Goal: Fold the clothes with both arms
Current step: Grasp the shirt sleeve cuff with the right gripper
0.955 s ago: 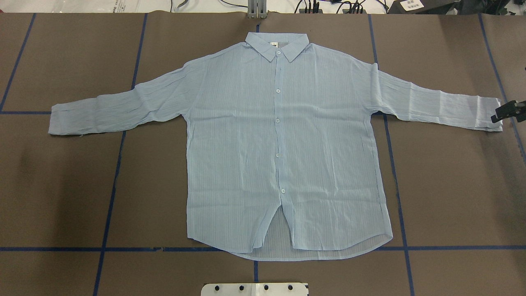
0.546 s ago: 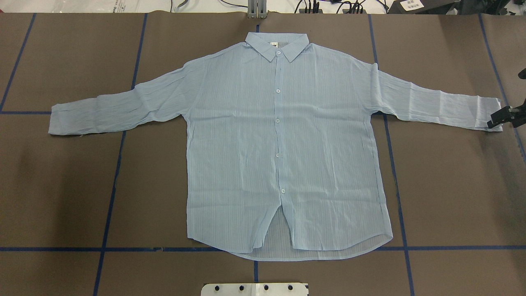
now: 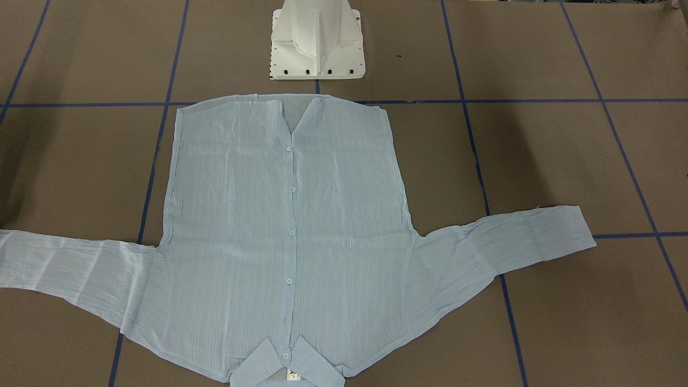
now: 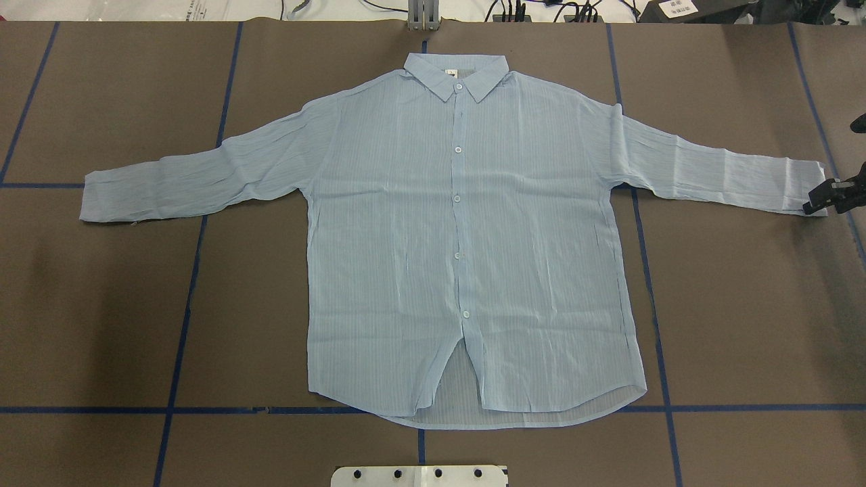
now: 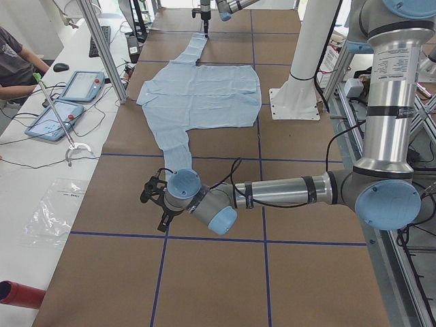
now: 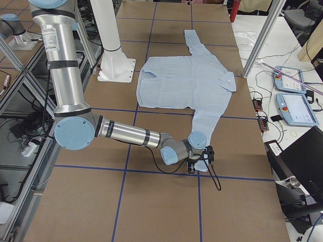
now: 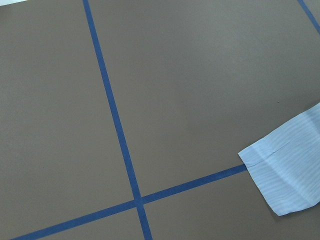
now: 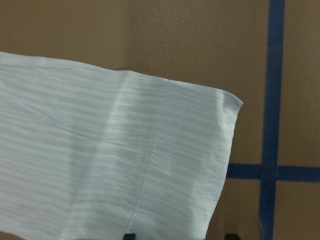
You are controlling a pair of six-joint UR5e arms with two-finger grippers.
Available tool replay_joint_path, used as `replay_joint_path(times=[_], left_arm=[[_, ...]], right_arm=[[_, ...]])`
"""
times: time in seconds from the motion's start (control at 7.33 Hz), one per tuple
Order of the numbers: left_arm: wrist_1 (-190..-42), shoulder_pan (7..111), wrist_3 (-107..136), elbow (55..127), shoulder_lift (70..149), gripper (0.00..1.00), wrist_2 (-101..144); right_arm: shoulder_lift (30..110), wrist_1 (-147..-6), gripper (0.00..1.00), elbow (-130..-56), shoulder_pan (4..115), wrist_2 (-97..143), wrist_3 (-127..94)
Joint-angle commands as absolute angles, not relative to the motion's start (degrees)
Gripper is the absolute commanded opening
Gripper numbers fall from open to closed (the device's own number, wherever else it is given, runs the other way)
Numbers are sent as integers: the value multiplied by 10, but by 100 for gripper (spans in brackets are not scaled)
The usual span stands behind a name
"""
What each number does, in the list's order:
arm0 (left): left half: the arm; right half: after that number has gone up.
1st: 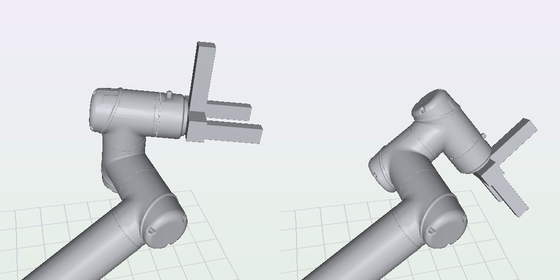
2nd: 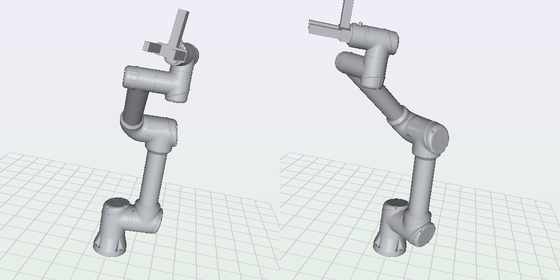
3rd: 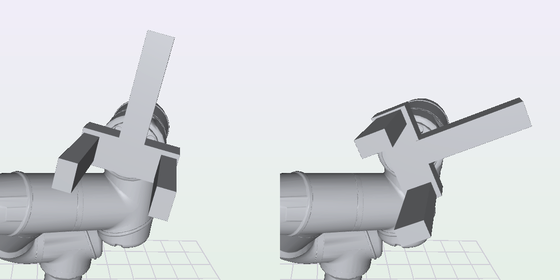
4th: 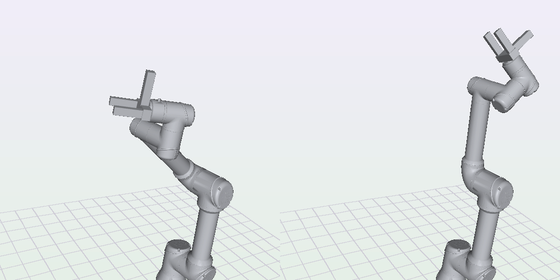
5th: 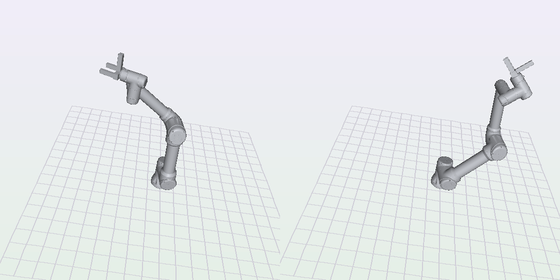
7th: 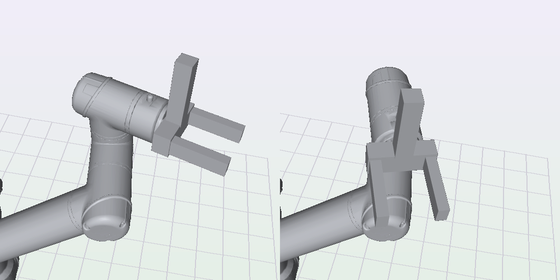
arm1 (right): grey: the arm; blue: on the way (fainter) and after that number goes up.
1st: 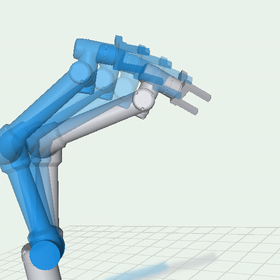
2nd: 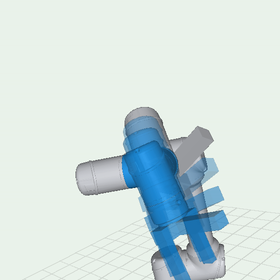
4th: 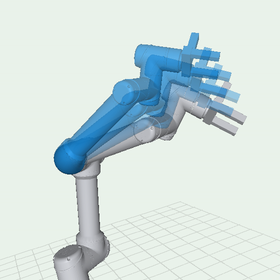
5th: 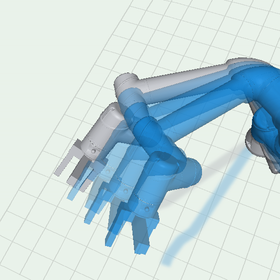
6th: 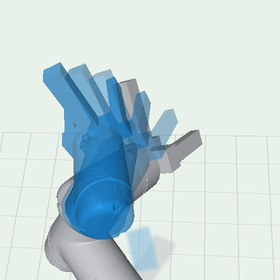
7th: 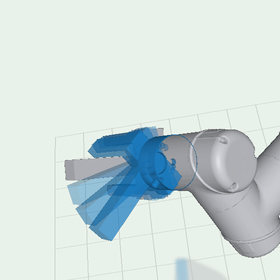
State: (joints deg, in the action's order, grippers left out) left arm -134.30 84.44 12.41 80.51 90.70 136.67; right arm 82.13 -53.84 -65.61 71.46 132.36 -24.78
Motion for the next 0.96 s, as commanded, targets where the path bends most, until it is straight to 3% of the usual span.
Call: replay_joint_path(times=[0.0, 0.27, 0.41, 0.55, 0.82], left_arm=[[-1343, 845, 125, 804, 907, 100, 1367], [-1342, 843, 126, 803, 911, 100, 1367], [-1341, 843, 126, 803, 911, 100, 1367], [-1341, 843, 125, 802, 911, 100, 1367], [-1341, 845, 126, 802, 911, 100, 1367]], right_arm=[[821, -540, 44, -657, 715, 1324, -248], [820, -541, 23, -659, 715, 1324, -248], [820, -541, 6, -663, 720, 1325, -249], [820, -537, 0, -672, 729, 1328, -249], [822, -541, 0, -722, 743, 1344, -249]])
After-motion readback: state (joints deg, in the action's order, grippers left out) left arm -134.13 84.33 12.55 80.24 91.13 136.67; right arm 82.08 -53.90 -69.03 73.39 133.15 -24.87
